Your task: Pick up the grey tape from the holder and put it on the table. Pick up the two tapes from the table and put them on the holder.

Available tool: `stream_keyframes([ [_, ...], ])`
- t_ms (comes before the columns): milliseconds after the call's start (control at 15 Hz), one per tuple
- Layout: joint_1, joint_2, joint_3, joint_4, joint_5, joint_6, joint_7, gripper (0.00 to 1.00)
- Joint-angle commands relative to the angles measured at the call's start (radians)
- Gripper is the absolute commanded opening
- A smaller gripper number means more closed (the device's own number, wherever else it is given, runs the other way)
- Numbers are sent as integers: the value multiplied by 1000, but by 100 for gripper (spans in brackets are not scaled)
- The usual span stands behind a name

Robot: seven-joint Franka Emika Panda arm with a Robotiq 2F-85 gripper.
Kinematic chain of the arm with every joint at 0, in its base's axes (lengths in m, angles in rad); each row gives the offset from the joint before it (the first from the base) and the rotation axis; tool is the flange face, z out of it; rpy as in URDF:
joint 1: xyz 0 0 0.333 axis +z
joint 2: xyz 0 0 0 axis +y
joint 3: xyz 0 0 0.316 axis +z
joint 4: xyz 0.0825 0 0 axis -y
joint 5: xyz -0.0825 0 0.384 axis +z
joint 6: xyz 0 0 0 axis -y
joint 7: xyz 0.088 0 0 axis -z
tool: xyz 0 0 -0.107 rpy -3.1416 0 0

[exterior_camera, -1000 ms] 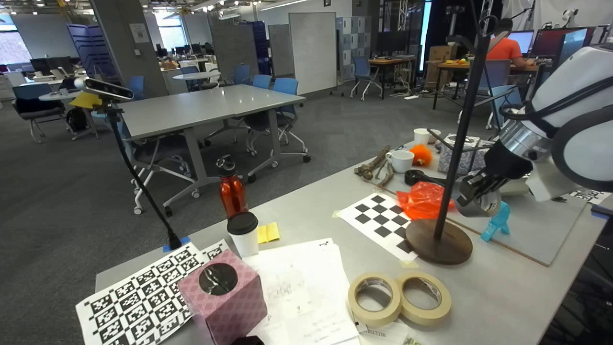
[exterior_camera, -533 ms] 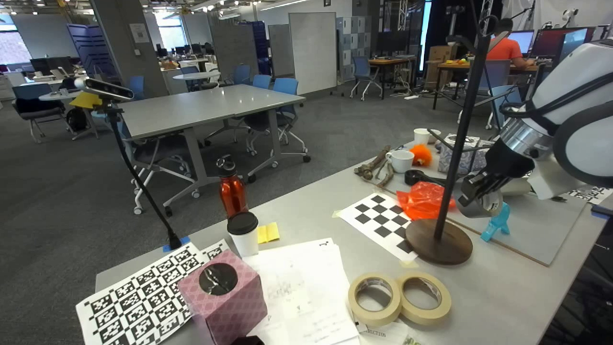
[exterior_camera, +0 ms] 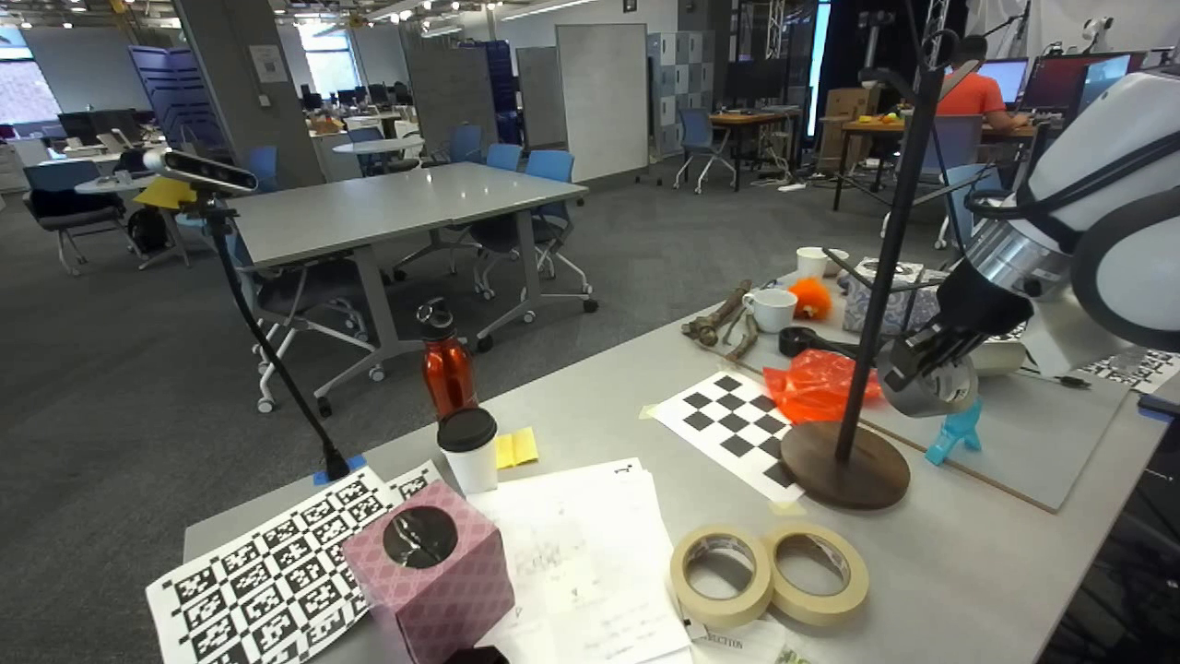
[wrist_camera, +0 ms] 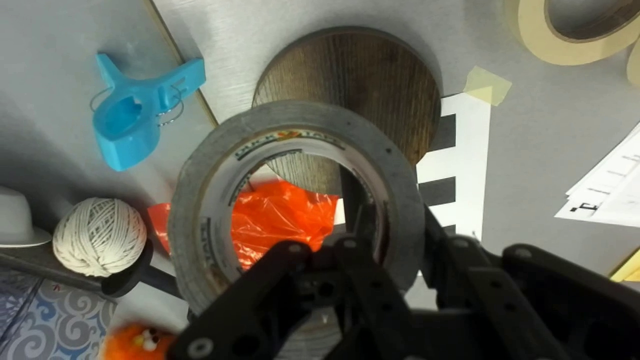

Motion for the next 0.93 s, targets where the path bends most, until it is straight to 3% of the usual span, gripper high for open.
stream_keyframes([
  [0, 27, -31, -26, -3, -31, -32, 31, 6],
  [867, 55, -91, -40, -34, -123, -77, 125, 6],
])
